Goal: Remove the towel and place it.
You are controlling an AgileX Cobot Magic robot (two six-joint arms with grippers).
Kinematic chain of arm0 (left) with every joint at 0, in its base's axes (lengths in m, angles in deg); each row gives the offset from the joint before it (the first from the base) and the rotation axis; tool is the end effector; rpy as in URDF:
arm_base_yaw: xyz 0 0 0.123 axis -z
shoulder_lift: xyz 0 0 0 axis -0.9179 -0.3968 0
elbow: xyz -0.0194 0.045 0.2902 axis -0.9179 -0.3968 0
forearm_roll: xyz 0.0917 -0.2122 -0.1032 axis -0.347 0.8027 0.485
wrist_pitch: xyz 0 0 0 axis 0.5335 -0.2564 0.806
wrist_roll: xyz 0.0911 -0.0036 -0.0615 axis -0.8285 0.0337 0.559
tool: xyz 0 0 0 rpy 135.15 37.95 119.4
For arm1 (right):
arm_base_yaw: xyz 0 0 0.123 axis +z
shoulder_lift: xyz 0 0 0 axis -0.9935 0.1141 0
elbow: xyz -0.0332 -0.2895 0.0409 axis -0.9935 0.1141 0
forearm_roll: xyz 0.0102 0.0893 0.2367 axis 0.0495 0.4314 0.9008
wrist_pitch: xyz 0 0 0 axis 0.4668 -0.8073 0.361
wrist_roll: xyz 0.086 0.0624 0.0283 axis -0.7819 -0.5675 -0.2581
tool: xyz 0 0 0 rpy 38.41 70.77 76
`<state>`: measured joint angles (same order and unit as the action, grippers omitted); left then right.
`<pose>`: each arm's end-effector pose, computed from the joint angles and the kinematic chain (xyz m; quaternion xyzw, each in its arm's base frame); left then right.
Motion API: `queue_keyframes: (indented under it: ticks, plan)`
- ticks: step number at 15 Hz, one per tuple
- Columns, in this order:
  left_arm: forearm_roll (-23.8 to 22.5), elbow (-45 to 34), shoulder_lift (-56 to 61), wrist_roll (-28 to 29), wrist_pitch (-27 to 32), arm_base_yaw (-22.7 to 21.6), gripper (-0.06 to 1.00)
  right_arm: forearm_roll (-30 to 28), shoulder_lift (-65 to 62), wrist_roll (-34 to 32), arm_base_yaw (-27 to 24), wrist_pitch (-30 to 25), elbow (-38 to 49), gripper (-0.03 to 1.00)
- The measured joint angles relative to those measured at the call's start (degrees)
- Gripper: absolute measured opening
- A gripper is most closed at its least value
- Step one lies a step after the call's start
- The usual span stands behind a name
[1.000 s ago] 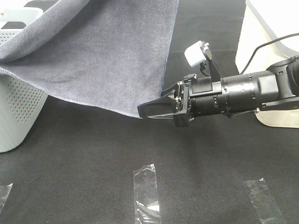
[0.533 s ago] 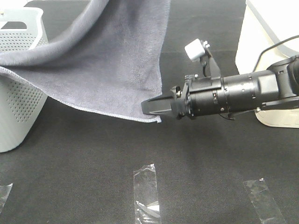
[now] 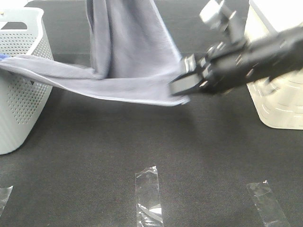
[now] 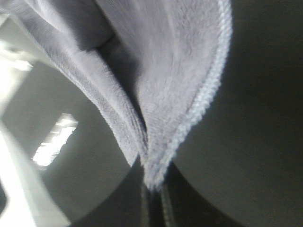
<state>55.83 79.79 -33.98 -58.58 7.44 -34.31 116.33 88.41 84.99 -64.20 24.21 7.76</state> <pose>0.3771 -0.2160 0.4091 0.2432 0.8860 -0.0218 0.3943 0.2829 0.1564 0.2264 -0.2039 0.8923 0.3014 0.2673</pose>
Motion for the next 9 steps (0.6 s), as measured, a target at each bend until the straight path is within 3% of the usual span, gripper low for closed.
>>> queue_keyframes:
  ticks: [2,4,5,7,9]
  plan:
    - [-0.52,0.0,-3.27,3.44,-0.52,-2.01,0.0,-24.29,-1.83,-20.91,0.0,-1.2,-6.65,0.0]
    - [1.38,0.0,-5.79,4.35,-4.87,-4.07,0.0,-50.25,-1.15,-42.57,0.0,-5.96,-15.58,0.0]
    - [3.15,0.0,-6.93,4.58,-8.48,-5.04,0.0,-59.82,-0.06,-49.96,0.0,-8.14,-20.0,0.0]
    - [5.33,0.0,-8.54,4.76,-18.39,-6.25,0.0,-73.4,3.67,-57.24,0.0,-11.97,-30.77,0.0]
    - [6.02,0.0,-9.22,4.76,-31.0,-7.22,0.0,-79.3,8.25,-58.84,0.0,-13.92,-42.0,0.0]
